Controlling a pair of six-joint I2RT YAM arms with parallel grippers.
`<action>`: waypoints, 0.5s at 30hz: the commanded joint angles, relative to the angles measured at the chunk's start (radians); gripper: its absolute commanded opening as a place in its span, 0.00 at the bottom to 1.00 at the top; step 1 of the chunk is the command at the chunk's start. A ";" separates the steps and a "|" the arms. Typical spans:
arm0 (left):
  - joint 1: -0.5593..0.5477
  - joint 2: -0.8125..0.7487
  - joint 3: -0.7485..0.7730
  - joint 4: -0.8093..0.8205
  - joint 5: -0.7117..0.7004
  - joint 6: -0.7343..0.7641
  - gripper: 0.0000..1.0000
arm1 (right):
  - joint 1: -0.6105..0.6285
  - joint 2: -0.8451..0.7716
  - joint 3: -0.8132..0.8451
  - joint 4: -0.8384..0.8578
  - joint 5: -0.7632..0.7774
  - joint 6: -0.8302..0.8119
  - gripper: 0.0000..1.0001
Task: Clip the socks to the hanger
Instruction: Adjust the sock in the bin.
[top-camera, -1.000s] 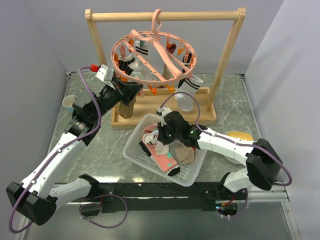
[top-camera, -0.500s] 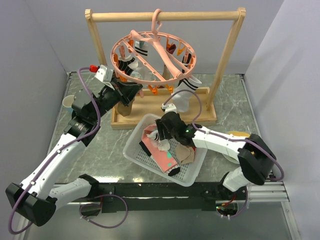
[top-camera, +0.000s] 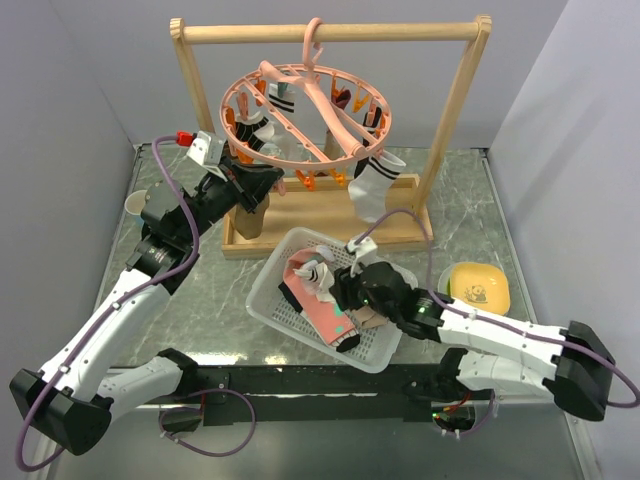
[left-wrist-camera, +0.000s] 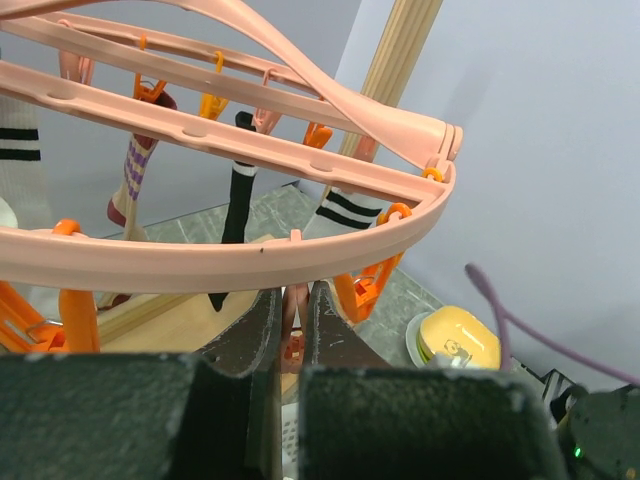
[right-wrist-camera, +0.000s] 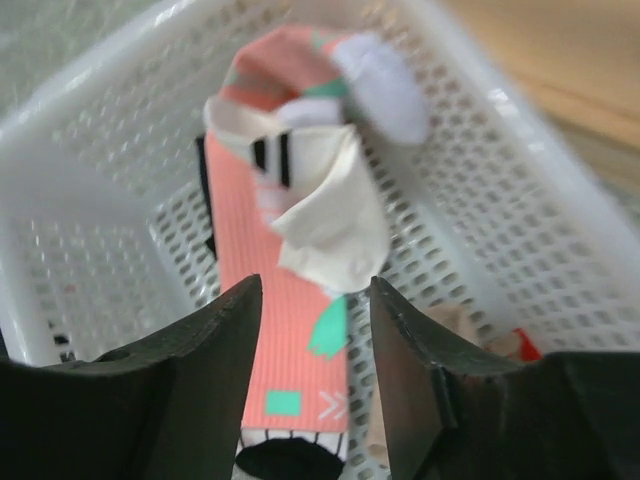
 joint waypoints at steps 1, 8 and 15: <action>0.006 -0.022 -0.008 -0.002 0.033 -0.010 0.01 | 0.067 0.078 -0.006 0.054 -0.045 0.003 0.55; 0.007 -0.016 0.002 -0.008 0.034 -0.011 0.01 | 0.094 0.223 0.006 0.157 0.004 -0.015 0.61; 0.010 -0.013 0.011 -0.013 0.033 -0.013 0.01 | 0.091 0.324 0.058 0.188 0.040 -0.035 0.61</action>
